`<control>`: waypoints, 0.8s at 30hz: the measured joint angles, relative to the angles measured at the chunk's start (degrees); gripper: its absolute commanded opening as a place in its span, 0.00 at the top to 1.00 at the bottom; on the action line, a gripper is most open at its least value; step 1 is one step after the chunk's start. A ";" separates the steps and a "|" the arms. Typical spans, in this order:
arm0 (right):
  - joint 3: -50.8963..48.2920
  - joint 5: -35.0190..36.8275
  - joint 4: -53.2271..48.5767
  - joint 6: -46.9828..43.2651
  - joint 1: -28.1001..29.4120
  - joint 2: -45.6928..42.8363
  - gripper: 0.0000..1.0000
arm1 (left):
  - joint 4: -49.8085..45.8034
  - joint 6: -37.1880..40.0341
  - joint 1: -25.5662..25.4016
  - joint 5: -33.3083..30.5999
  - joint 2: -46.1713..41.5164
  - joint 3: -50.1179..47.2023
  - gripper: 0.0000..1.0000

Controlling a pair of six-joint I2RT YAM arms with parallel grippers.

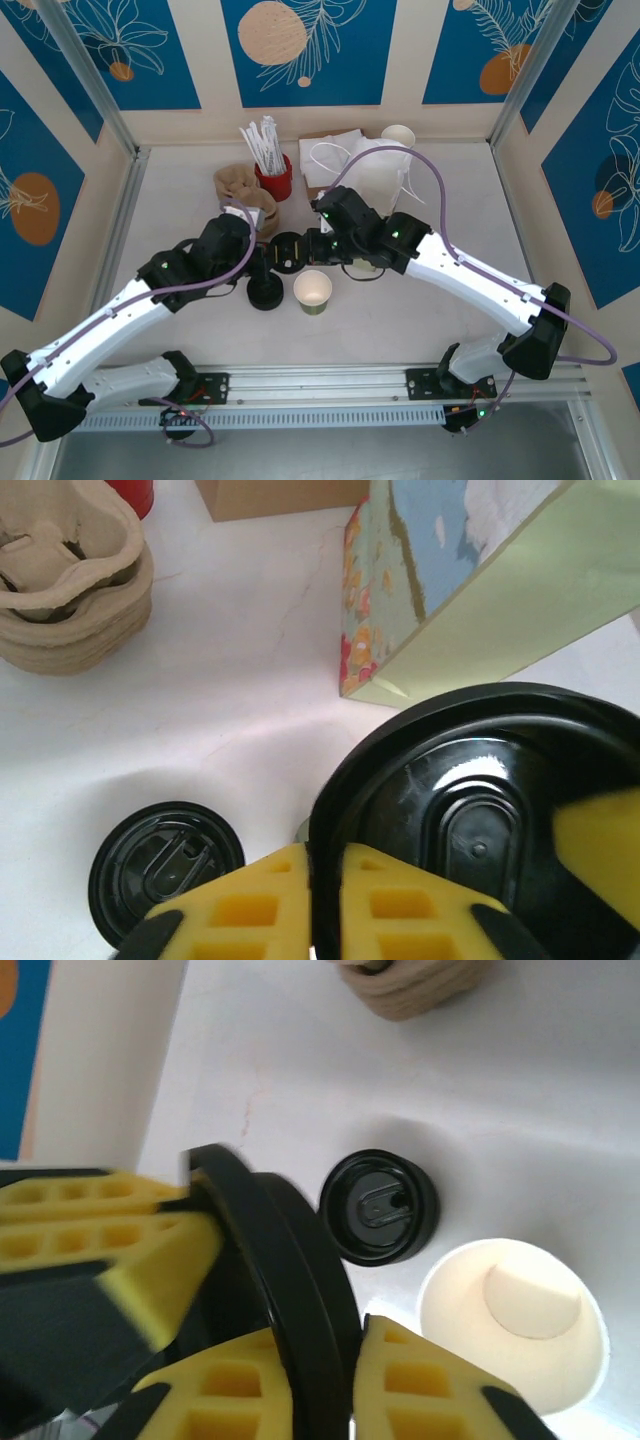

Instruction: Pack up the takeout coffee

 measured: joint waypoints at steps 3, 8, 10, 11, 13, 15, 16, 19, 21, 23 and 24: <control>-0.55 -0.33 0.07 0.17 -0.76 -0.28 0.92 | 1.51 1.25 -0.22 0.85 -1.90 0.00 0.62; -2.12 -1.42 0.07 0.46 -2.19 -3.21 0.93 | 2.36 4.66 -0.26 1.73 -5.07 0.00 0.43; -2.62 -2.40 -0.04 0.70 -3.39 -4.48 0.94 | 2.93 7.10 -0.26 2.34 -6.58 0.00 0.38; -2.73 -2.95 -0.35 0.87 -4.11 -5.05 0.94 | 3.23 8.57 -0.26 2.75 -7.34 0.00 0.37; -2.93 -4.24 -0.87 0.90 -5.29 -6.05 0.94 | 4.00 12.13 -0.28 4.07 -8.81 0.00 0.37; -2.93 -6.05 -2.10 1.05 -6.56 -6.82 0.94 | 5.07 16.68 -0.31 6.21 -10.21 0.00 0.37; -2.93 -6.95 -2.64 1.05 -6.97 -7.06 0.94 | 5.53 18.62 -0.33 7.21 -10.64 0.00 0.38; -2.93 -10.58 -5.53 1.01 -8.24 -7.50 0.94 | 7.21 26.03 -0.52 11.26 -11.65 0.00 0.40; -2.93 -13.05 -7.85 0.63 -9.03 -7.52 0.94 | 7.85 30.84 -0.92 13.55 -11.69 0.00 0.41; -2.93 -14.91 -10.21 0.35 -9.70 -7.52 0.94 | 8.31 35.47 -1.49 15.30 -11.61 -0.02 0.42; -2.93 -16.11 -11.32 0.11 -10.14 -7.56 0.94 | 8.46 38.10 -1.81 16.46 -11.61 -0.07 0.42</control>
